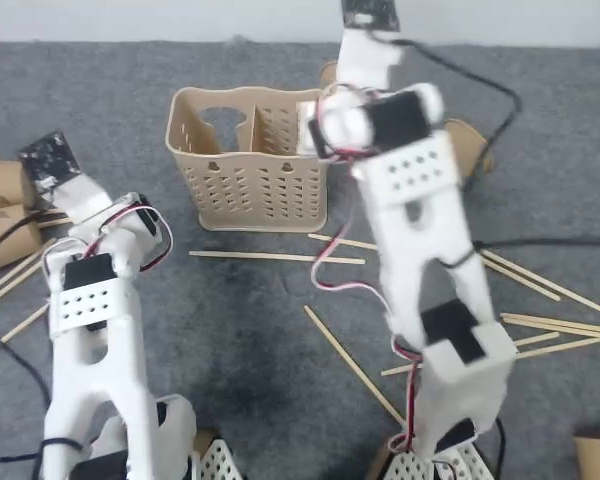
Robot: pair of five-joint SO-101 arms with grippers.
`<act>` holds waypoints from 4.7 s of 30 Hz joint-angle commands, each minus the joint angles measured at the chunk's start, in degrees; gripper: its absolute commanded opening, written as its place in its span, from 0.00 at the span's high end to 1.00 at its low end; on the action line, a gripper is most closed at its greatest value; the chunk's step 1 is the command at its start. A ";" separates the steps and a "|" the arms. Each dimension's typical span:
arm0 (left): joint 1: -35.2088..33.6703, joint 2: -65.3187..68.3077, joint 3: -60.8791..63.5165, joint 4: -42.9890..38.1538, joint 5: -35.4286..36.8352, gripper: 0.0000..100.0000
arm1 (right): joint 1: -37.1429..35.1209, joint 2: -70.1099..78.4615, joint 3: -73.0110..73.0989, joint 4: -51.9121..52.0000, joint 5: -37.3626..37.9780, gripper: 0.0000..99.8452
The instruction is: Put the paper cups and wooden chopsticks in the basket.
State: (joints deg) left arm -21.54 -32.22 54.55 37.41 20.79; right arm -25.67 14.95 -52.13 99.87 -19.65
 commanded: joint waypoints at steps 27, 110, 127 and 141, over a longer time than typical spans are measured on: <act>-6.86 -2.02 -2.68 -1.23 -0.26 0.89 | 11.30 27.03 -1.05 -14.02 0.70 0.98; -8.00 -1.67 -2.33 -3.78 2.81 0.89 | 21.32 15.78 36.31 -62.29 47.91 0.90; 0.70 -5.71 1.80 -7.21 -5.10 0.89 | 21.76 -3.30 42.90 -23.34 31.30 0.99; 27.60 -29.45 -15.43 21.19 -6.95 0.89 | 22.02 -33.80 89.49 -31.25 20.66 0.99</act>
State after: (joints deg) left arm -3.96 -64.57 50.95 52.88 14.55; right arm -4.40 -10.20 27.08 73.41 1.71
